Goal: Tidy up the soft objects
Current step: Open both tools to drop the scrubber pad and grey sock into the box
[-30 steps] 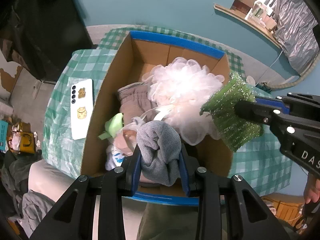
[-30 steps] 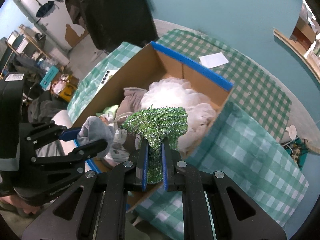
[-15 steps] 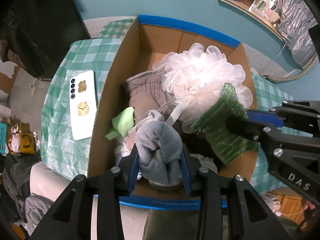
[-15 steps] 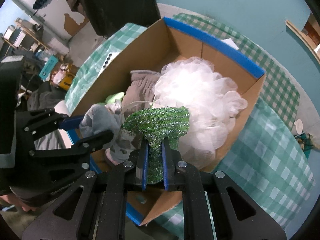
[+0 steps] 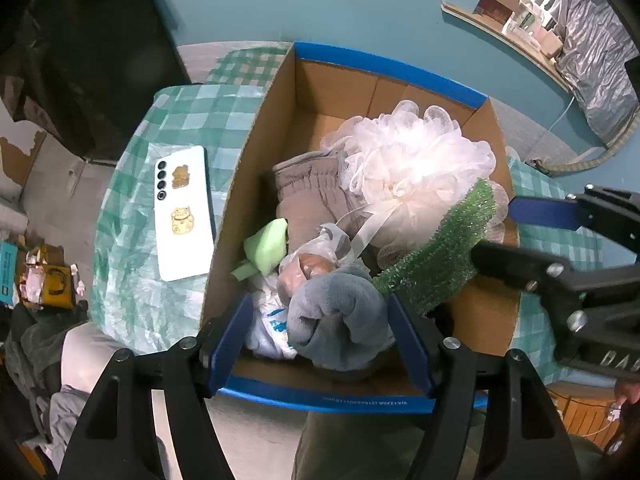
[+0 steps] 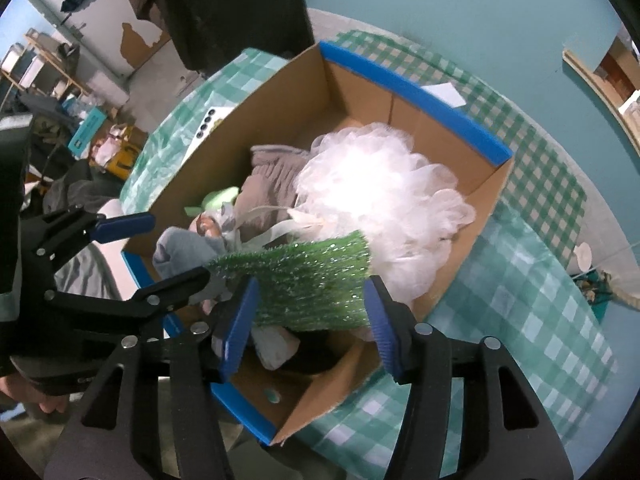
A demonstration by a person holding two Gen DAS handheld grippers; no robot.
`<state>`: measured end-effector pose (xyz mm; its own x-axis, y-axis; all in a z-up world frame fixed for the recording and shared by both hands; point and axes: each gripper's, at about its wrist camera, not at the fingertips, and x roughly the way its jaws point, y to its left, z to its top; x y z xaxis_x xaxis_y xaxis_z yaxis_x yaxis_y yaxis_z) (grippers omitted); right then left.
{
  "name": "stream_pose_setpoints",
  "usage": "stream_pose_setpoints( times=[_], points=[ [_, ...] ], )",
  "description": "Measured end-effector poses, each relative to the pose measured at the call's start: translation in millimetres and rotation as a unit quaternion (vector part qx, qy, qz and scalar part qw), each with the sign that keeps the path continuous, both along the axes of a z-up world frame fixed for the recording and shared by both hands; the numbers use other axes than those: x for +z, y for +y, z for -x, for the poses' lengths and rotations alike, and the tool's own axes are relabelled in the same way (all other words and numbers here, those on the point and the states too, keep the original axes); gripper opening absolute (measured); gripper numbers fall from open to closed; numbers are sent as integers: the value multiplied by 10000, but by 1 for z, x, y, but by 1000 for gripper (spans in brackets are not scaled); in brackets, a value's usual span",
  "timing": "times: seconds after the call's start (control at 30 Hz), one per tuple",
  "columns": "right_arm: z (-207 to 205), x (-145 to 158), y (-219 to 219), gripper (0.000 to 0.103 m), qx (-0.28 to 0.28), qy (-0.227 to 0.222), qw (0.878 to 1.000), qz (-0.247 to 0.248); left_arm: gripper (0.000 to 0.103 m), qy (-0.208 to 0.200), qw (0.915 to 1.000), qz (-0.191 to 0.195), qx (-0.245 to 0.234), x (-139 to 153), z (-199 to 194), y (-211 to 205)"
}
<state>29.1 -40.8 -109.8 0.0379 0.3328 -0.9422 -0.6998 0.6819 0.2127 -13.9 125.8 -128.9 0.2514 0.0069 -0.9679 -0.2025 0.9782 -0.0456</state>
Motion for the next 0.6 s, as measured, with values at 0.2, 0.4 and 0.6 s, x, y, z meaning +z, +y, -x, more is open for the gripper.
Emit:
stream_pose_setpoints(
  times=[0.2, 0.4, 0.6],
  points=[
    [-6, 19, -10, 59, -175, -91, 9997, -127, 74, -151, 9998, -120, -31, 17, 4, -4],
    [-7, 44, -22, 60, -361, -238, 9988, -240, 80, -400, 9989, -229, -103, 43, 5, -12],
    [-8, 68, -36, 62, -615, -459, 9968, -217, 87, -610, 9973, -328, -234, 67, 3, -25]
  ],
)
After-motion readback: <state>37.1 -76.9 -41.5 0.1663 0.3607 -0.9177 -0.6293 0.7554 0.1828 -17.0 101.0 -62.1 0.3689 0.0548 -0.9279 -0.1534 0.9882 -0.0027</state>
